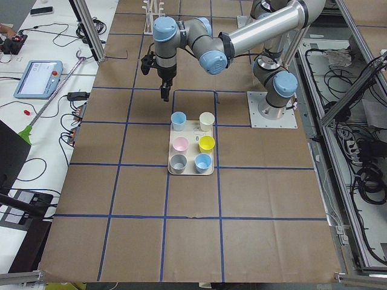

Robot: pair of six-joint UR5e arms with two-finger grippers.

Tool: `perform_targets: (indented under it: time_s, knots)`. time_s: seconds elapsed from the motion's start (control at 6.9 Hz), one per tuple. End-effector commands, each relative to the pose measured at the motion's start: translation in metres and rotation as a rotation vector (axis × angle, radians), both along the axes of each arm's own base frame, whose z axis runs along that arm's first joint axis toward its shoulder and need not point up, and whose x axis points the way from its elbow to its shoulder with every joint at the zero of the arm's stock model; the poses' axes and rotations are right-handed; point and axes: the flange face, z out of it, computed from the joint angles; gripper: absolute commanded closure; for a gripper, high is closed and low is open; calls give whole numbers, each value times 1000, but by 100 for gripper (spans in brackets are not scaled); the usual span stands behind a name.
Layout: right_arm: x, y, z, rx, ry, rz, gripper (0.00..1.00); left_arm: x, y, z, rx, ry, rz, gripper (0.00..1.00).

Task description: Transfer IKEA cup to right arm and place on rack

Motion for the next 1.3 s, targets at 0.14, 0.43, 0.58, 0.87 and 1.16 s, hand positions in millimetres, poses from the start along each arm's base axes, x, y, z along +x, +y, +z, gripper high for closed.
perform_targets:
  time_s: [0.14, 0.43, 0.58, 0.87, 1.16]
  knots:
    - [0, 0, -1, 1, 2, 0, 0, -43, -10, -8, -7, 4, 60, 3]
    - [0, 0, -1, 1, 2, 1, 0, -53, -11, -33, -13, 1, 53, 3]
    - [0, 0, -1, 1, 2, 0, 0, -50, -11, -54, -13, -7, 49, 3]
    - [0, 0, -1, 0, 0, 0, 0, -46, 6, -96, 39, 11, 65, 2]
    - [1, 0, -3, 6, -7, -3, 0, -22, 23, -141, 43, 13, 93, 2]
